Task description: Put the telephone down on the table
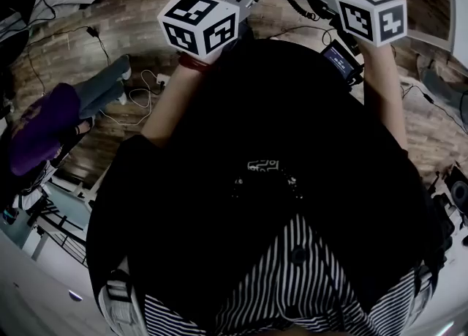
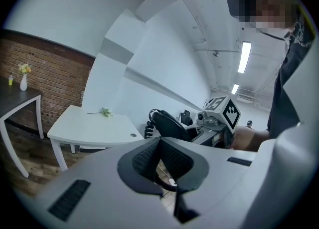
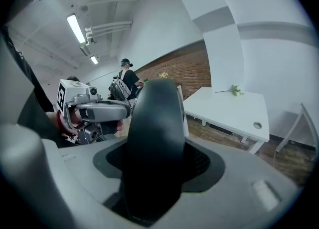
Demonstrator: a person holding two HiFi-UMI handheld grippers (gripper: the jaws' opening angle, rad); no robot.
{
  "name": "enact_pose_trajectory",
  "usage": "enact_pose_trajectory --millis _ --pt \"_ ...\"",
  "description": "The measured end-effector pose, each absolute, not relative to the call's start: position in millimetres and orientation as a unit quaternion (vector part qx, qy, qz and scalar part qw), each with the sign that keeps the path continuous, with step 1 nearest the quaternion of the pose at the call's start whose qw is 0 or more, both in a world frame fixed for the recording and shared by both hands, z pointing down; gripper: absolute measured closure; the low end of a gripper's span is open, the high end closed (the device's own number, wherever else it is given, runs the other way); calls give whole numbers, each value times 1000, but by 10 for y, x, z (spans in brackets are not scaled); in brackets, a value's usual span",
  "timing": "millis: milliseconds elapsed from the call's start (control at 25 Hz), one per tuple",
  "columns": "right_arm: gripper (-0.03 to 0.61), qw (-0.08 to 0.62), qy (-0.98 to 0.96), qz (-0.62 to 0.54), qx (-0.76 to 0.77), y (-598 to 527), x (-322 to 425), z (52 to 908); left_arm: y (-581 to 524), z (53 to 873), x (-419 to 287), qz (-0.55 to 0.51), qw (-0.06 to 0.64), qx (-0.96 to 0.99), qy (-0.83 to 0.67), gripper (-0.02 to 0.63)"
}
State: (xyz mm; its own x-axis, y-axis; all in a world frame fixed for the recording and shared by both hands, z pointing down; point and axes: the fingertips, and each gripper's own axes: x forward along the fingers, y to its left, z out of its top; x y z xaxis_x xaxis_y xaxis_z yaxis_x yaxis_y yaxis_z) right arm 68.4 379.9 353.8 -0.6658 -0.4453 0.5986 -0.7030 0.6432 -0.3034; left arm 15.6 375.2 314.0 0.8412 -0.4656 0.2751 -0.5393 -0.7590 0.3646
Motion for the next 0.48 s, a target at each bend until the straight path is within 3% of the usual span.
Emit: enact_pose_trajectory --millis 480 --pt "301 242 -843 277 392 2941 988 3485 2687 3060 450 81 205 955 -196 612"
